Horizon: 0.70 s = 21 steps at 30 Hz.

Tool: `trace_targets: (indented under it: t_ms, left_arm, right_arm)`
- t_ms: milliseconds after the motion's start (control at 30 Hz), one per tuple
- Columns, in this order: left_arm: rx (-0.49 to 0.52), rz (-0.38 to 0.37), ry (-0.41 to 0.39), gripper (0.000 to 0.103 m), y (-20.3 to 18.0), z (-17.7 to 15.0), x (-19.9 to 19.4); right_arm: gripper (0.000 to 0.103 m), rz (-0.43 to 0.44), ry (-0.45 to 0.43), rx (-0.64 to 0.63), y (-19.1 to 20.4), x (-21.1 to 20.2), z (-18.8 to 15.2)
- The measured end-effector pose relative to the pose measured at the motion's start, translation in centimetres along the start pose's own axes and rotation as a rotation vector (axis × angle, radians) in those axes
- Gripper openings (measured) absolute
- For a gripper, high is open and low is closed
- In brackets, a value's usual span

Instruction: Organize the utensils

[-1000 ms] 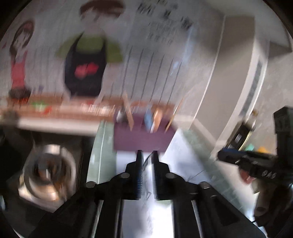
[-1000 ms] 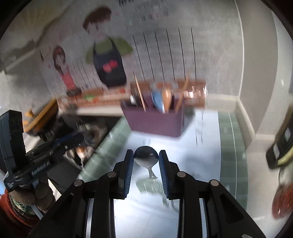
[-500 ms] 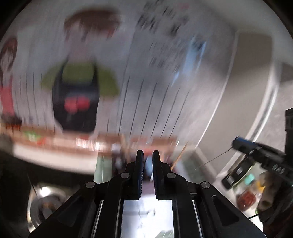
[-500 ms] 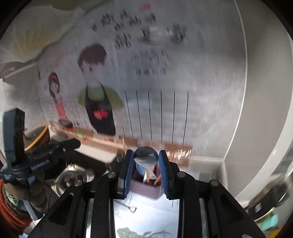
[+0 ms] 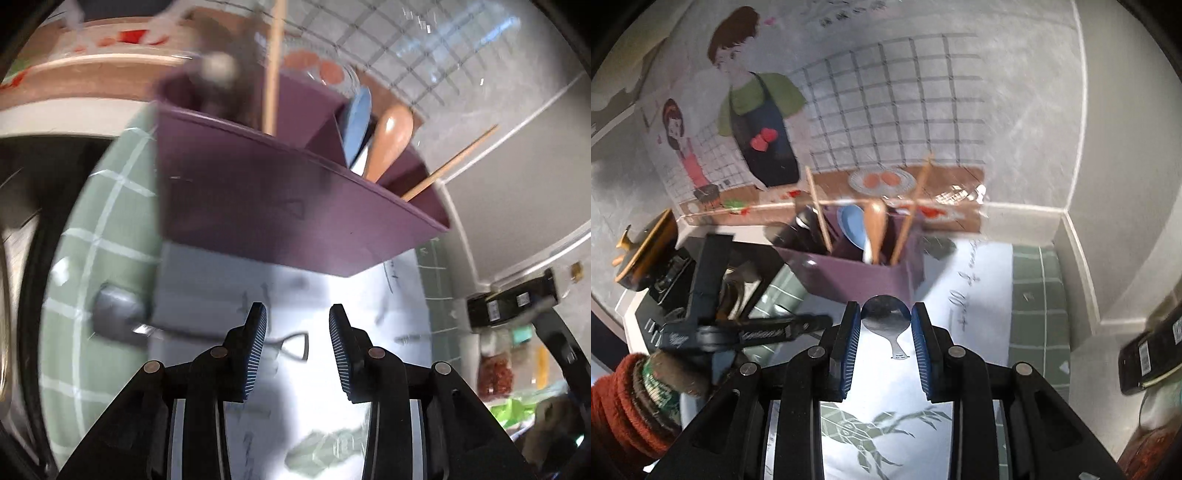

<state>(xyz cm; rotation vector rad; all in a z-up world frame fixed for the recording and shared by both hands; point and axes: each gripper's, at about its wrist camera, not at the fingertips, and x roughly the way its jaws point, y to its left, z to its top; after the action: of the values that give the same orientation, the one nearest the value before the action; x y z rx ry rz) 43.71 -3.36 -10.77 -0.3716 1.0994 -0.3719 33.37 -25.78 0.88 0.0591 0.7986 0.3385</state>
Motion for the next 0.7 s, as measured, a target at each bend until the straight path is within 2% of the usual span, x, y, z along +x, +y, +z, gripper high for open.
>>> trace_targets:
  t_ms: [133,333,600,700]
  left_arm:
    - [0.034,0.037,0.031,0.036,-0.6,0.3,2.2]
    - [0.1,0.046,0.052,0.036,-0.6,-2.2,2.1]
    - [0.175,0.012,0.097,0.036,0.8,-9.0,-2.5]
    - [0.186,0.038,0.086,0.037,1.8,-11.8,-4.7]
  right_arm:
    - [0.026,-0.013,0.013,0.032,-1.7,0.0,-1.4]
    - [0.026,-0.016,0.02,0.07,-3.1,-0.4,-2.7]
    - [0.026,-0.003,0.038,0.051,-1.8,-0.6,-3.6]
    - [0.026,0.005,0.04,0.038,-1.1,-0.7,-3.8]
